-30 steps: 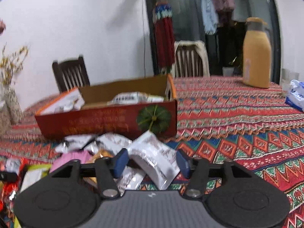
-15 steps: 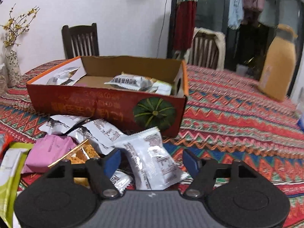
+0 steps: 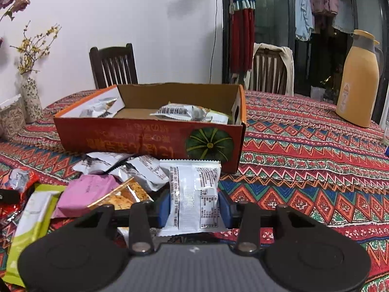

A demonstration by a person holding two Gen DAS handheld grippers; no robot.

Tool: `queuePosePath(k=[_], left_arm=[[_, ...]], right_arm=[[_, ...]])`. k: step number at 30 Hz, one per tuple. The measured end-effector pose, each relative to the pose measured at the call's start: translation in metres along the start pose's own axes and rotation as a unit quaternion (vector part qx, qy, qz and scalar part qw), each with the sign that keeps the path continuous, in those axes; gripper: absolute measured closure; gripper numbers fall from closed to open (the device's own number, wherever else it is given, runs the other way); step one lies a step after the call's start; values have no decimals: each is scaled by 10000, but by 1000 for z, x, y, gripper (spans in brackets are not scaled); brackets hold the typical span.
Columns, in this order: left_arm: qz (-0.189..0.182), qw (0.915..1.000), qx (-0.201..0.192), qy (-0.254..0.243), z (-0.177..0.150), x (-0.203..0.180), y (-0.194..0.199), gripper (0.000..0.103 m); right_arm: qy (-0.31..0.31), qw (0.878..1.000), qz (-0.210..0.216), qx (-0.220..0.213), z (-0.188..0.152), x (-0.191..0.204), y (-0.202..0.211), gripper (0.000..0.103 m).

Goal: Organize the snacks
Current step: 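Carry both snacks over the box and open both grippers to drop them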

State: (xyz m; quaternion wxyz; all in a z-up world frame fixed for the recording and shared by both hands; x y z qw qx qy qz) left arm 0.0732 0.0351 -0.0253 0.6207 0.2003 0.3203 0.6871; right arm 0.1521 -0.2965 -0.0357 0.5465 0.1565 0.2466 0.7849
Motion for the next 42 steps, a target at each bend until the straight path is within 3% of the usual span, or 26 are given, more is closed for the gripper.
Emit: queuePosePath(k=[22,33,42], left_arm=[[-310,9950,-916,-242,61,-33,27,44],[-428,9899,-1283,-420,109,-63,15,44],[-524,9896,-1328,-197,154,-85,-18,44]], right_arm=[[-222,9967,-68,-782,35,5,20,62],[-288,9932,-75,-1123,69,10,6,62],[-435,9899,-179,-1336,107,9,-27,62]])
Point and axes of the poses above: each gripper's, at about its wrist camera, not at the fingertips, and y roughly against the way its jaws point, x to its left, z to its top, the point moved 1 cm from there along -y, roughly the way its jaws point, and after that the axes turned 3 degrees about y, right-handed, at the moved point
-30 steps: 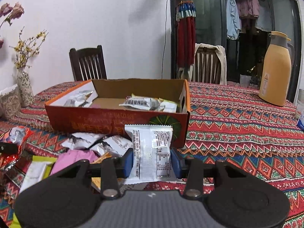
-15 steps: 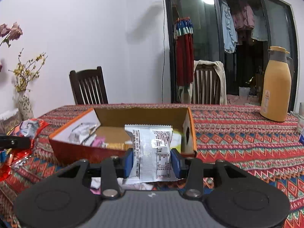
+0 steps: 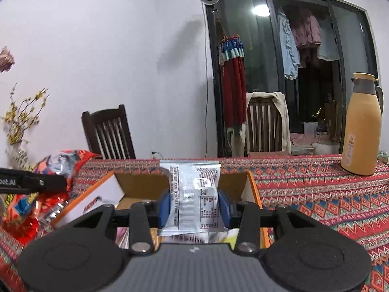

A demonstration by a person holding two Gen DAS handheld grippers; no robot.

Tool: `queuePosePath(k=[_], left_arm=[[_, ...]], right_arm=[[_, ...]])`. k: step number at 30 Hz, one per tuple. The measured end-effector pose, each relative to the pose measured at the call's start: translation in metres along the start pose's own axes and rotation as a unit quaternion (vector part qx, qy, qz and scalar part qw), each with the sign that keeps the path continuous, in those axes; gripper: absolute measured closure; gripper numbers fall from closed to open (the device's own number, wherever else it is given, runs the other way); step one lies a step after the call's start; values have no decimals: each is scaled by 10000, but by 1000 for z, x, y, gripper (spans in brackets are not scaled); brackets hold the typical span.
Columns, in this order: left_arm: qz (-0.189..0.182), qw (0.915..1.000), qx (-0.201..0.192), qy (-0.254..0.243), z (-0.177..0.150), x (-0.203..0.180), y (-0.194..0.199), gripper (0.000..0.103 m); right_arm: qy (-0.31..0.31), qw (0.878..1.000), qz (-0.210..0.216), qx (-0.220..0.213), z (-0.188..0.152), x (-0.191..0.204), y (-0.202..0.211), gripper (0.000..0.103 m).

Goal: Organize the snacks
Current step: 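Carry both snacks over the box and open both grippers to drop them, then move both tools back toward the snack pile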

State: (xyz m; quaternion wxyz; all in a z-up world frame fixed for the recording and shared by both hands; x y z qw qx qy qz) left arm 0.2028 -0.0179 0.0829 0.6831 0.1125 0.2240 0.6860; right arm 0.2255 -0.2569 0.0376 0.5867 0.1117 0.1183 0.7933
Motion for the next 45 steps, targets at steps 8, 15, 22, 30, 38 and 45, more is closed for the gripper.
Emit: queuePosePath(k=[8,15,22,30,38,45], left_arm=[[114,9998,-155,101,7,-9,-47,44],[242,9997,-95,39,-3,0,-74,44],[303,9992,-215,167,-7,7,-71,3],[449,9982,-173,369,-7,16,-68,0],[462,9982,-174,337,-8,12,-64,0],[445,9981,-294,299,-3,7,-52,0]], right_arm=[[120,9994,-274,151,4,-3,-46,62],[223,9980,-382,445,-13,-8,-69,62],[26,9982,-398,438,-15,-9,-65,6],[-75,9984,-471,302,-14,-10,-54,0],[-63,9980,-571,269,-14,-11,-48,0],[-10,9977,-654,157,-10,-8,-36,0]])
Point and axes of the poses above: each gripper's, at about its wrist camera, not at the fingertips, and y roughly against the way its jaws point, x to its left, z to its top, the point moved 1 cm from there along -y, roughly the way its jaws point, and after that the axes turned 3 degrees about y, right-handed, at the moved point
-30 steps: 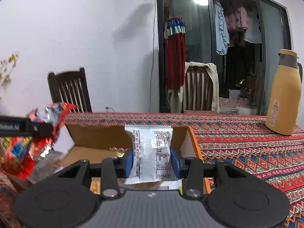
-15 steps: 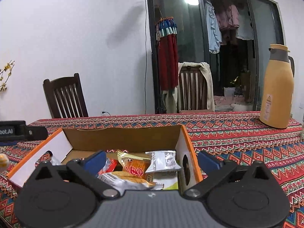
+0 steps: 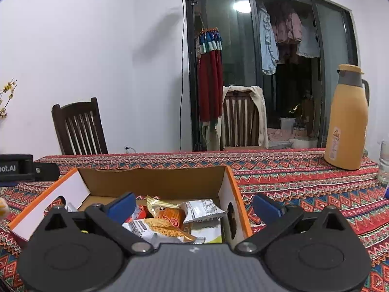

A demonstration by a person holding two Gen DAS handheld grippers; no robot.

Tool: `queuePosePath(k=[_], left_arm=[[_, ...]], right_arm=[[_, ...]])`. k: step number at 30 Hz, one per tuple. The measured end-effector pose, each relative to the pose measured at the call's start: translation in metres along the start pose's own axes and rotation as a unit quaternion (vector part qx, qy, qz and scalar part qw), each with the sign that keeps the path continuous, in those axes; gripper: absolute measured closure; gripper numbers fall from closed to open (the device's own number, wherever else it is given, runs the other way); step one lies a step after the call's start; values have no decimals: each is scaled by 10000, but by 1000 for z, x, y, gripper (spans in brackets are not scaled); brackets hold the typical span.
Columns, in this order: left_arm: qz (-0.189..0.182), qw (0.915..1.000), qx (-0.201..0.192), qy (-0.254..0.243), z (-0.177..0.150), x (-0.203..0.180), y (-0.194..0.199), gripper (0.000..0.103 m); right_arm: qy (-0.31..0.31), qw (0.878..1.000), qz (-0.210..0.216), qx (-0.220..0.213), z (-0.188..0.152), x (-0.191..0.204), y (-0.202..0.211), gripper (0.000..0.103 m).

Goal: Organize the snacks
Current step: 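Move both tools back toward the snack pile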

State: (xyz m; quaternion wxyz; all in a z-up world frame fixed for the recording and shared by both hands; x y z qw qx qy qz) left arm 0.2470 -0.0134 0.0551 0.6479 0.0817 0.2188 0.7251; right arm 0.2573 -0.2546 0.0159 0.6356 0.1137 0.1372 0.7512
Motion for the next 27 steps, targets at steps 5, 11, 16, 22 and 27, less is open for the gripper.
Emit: queuePosePath(k=[5,11,16,22,27], left_arm=[[-28,10000,-53,-18,6,-4,15,0],[-12,9999,-83,-59,7,-5,38,0],[0,9997,76,-227,-5,-8,58,0],[-5,9986,449,-292,-37,-9,79,0],[88,9965,681,-485,-65,-11,94,0]], right_arm=[[15,10000,8,-96,6,3,18,0],[59,9998,93,-160,5,4,46,0],[113,9998,131,-134,-6,2,72,0],[33,9999,146,32,-34,-6,101,0],[-41,9991,287,325,-64,-13,119,0]])
Point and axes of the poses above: each gripper's, at about its wrist camera, not at the fingertips, and y roughly against the way its jaws point, x to its left, z to its top, the point moved 1 cm from there along -y, roughly the way its jaws point, and after that the axes turned 3 degrees about y, right-handed, at the moved point
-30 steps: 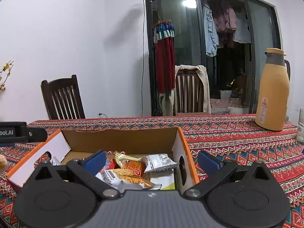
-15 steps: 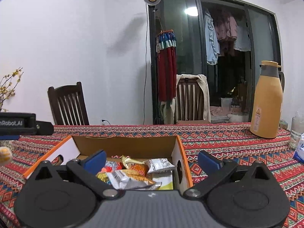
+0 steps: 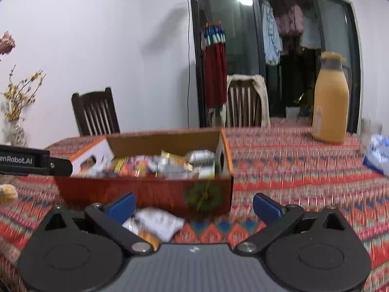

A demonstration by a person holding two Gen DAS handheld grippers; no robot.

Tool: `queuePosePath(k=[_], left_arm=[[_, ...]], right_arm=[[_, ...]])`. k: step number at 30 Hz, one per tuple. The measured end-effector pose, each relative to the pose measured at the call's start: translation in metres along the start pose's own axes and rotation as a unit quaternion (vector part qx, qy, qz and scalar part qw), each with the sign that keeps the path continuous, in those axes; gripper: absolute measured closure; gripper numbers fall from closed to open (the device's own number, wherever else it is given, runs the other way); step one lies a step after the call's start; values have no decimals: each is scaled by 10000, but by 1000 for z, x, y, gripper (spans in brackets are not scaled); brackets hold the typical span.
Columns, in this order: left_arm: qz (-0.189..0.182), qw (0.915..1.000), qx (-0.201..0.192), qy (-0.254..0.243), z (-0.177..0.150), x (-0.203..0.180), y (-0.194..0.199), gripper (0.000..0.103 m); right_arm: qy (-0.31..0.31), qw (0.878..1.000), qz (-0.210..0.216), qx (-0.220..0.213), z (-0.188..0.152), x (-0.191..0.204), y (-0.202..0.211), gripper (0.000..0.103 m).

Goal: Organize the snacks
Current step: 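Move both tools back toward the snack pile, then grasp the yellow-green snack bar with the left gripper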

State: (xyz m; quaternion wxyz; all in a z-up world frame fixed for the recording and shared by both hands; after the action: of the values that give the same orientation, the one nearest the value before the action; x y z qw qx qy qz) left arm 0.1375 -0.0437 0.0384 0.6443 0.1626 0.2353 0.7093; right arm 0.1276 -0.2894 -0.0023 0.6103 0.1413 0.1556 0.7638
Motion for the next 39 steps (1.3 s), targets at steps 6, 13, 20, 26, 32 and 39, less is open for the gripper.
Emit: queuePosePath(k=[6,13,20,26,32,39], left_arm=[[149,9990,410,-56,-36,0,8,0],[312,9956,879,82,-65,4,8,0],[367,9935,1074,14,-85,-8,14,5],[179,9916,1279,-30,-97,-11,19,41],[134,9926,1202,41,-99,4,30,61],[202,9938,1084,133,-101,21,36,45]], right_arm=[[-78,9994,66,318,-36,-2,10,0],[-135,9990,116,416,-56,-4,22,0],[-219,9991,68,370,-61,-10,32,0],[-315,9988,103,373,-66,-14,41,0],[-348,9986,122,388,-68,-12,46,0],[-523,9974,241,434,-72,-9,50,0]])
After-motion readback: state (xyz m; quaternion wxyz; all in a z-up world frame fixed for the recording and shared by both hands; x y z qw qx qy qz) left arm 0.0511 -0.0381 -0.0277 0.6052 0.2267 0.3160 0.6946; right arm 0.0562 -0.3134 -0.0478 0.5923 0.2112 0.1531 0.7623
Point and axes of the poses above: each gripper's, at about its wrist camera, not at the fingertips, and y roughly against the way its jaws point, x to its left, z to its top, the point moved 1 cm from there along -y, roughly the way its jaws point, and after that the axes turned 3 degrees about y, right-handed, at the moved point
